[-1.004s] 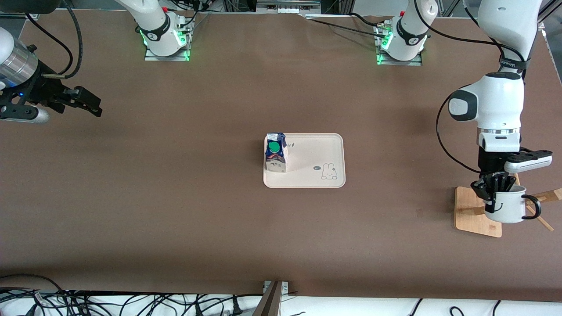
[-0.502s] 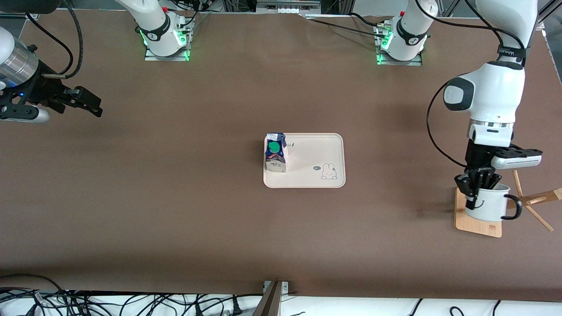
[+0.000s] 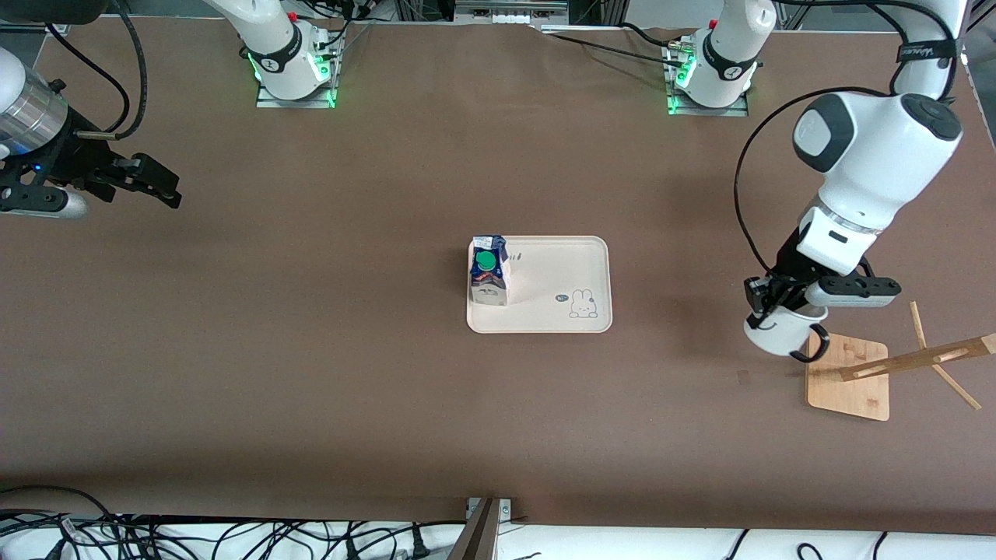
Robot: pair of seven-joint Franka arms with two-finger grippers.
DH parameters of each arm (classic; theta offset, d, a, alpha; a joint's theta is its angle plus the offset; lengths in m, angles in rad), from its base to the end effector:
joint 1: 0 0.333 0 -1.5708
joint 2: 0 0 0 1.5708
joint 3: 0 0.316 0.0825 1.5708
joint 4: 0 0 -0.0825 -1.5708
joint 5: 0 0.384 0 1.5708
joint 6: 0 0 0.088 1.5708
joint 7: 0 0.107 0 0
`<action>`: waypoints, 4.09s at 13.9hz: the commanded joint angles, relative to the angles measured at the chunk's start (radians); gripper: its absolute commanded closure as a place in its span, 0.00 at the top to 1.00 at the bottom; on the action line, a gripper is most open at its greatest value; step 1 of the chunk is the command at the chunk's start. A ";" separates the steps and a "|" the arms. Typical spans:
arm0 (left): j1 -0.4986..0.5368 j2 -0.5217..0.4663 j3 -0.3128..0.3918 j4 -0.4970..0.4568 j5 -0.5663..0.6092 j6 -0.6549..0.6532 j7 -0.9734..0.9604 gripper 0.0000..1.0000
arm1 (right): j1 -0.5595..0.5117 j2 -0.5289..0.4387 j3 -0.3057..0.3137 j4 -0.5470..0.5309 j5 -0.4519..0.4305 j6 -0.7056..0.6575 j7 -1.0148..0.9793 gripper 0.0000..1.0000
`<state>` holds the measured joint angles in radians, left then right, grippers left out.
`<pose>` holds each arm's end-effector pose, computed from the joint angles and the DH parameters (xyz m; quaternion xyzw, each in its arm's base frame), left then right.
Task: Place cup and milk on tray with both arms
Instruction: 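Lift the mug off the mug tree with the left gripper, then carry the mug over the tray and lower it beside the carton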
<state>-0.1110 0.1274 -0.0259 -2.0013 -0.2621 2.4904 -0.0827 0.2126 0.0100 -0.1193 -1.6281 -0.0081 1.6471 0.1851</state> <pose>0.6060 -0.0817 0.4336 0.9771 0.0619 0.1664 0.1171 0.5609 0.0520 0.5985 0.9989 -0.0456 0.0051 0.0040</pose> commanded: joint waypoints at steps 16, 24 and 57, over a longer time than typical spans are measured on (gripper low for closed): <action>-0.231 0.155 -0.009 0.157 0.127 -0.495 0.081 0.00 | -0.001 0.004 0.003 0.014 -0.006 0.003 -0.001 1.00; -0.347 0.320 -0.032 0.289 0.101 -0.501 0.057 0.00 | -0.001 0.004 0.003 0.014 -0.006 0.007 -0.001 1.00; -0.473 0.592 0.003 0.429 0.202 -0.334 -0.046 1.00 | -0.001 0.007 0.003 0.016 -0.006 0.016 -0.001 1.00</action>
<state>-0.5774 0.7109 -0.0253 -1.5903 -0.0850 2.1597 -0.1299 0.2127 0.0112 -0.1192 -1.6278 -0.0081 1.6648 0.1851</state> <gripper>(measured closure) 0.811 0.000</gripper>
